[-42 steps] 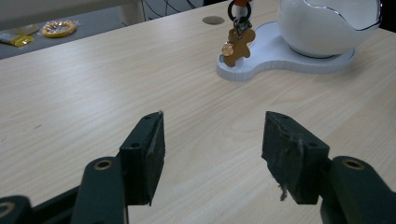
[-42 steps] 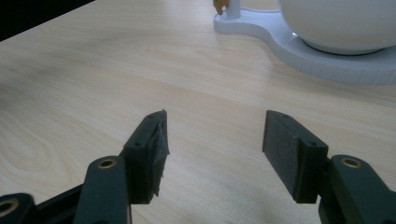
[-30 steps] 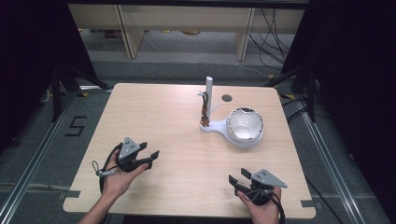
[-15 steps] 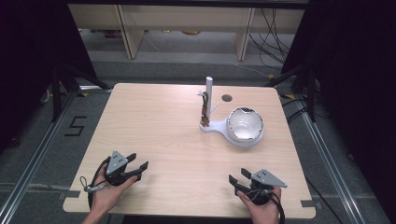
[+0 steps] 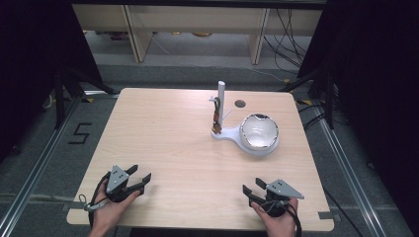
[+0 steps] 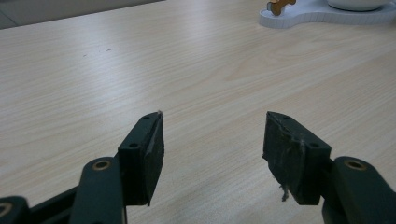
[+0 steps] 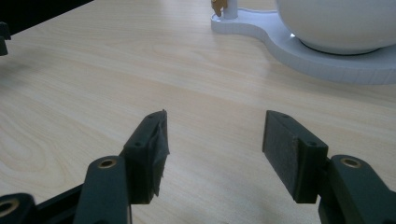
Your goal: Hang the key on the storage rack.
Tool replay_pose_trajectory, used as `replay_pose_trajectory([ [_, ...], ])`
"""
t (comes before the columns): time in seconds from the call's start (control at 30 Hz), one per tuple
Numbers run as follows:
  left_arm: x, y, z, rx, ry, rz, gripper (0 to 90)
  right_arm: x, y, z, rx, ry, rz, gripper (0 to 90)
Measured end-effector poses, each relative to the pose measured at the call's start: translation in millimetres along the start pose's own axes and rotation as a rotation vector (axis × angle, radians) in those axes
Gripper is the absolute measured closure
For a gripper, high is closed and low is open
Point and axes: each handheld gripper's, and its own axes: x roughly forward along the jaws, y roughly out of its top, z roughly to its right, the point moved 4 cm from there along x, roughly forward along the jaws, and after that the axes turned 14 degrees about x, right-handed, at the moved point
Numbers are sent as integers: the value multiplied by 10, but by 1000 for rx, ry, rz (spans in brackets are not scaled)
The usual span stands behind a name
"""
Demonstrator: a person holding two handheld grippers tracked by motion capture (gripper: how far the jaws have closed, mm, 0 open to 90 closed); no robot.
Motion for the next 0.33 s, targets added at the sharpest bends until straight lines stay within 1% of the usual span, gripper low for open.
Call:
replay_pose_trajectory([
  [0.1, -7, 0, 0, 4, 6, 1, 382, -3, -6, 21, -7, -6, -9, 415],
  [0.23, -4, -1, -6, -4, 3, 17, 382, 7, 2, 37, -11, -15, 10, 415],
  [0.3, -7, -1, -9, -3, 4, 20, 381, 2, -4, 27, 6, -15, -1, 415],
  [0.33, -7, -1, -9, -3, 4, 20, 380, 2, -4, 27, 6, -15, -1, 415],
])
